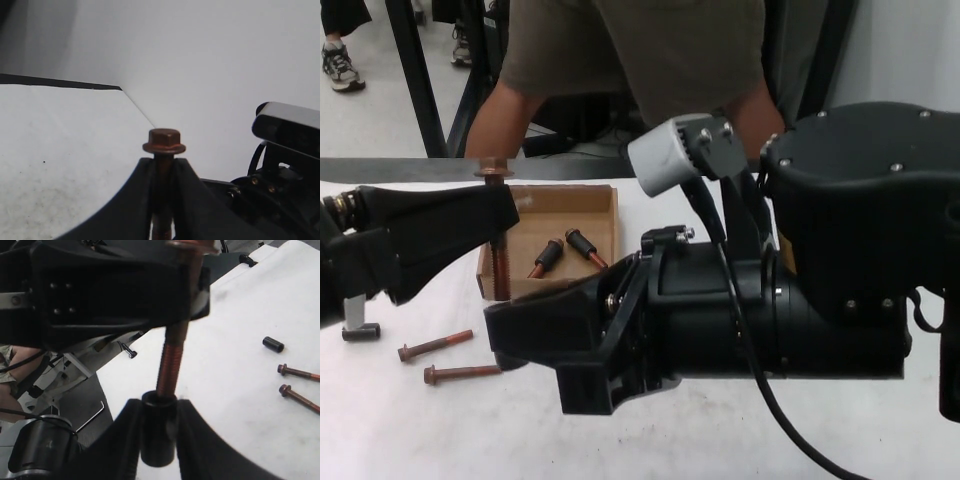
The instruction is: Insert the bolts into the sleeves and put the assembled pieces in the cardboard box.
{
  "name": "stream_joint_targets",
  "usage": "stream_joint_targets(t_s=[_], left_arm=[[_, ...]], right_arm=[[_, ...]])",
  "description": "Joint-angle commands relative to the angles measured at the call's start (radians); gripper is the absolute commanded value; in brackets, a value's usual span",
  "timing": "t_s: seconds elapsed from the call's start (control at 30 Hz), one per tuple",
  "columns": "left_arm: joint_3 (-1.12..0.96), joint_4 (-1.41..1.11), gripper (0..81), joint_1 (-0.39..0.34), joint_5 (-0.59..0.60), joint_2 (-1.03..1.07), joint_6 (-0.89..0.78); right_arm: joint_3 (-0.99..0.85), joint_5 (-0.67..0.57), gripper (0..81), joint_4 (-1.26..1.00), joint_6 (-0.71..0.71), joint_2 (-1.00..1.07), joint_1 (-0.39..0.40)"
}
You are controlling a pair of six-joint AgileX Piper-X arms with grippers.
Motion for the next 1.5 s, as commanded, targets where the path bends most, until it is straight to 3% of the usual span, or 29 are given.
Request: stream_joint_targets(t_s=[0.0, 0.63, 0.93, 1.47], left_arm=[[-0.002, -0.011, 0.8, -0.004, -0.008, -0.009, 0.007], [-0.002, -0.011, 0.8, -0.004, -0.019, -0.009, 0.007], [-0.002, -0.005, 0.8, -0.004, -0.014, -0.009, 0.013], [-0.002, 0.099, 0.8, -0.004, 0.083, -0.009, 0.206]], right_arm=[[-0.016, 0.002, 0.3, -0.026, -0.009, -0.015, 0.002], [-0.019, 0.159, 0.3, -0.033, -0.02, -0.015, -0.001], [-0.019, 0.139, 0.3, -0.026, -0.055, -0.015, -0.001], [-0.019, 0.088, 0.3, 0.026, -0.117, -0.015, -0.002]])
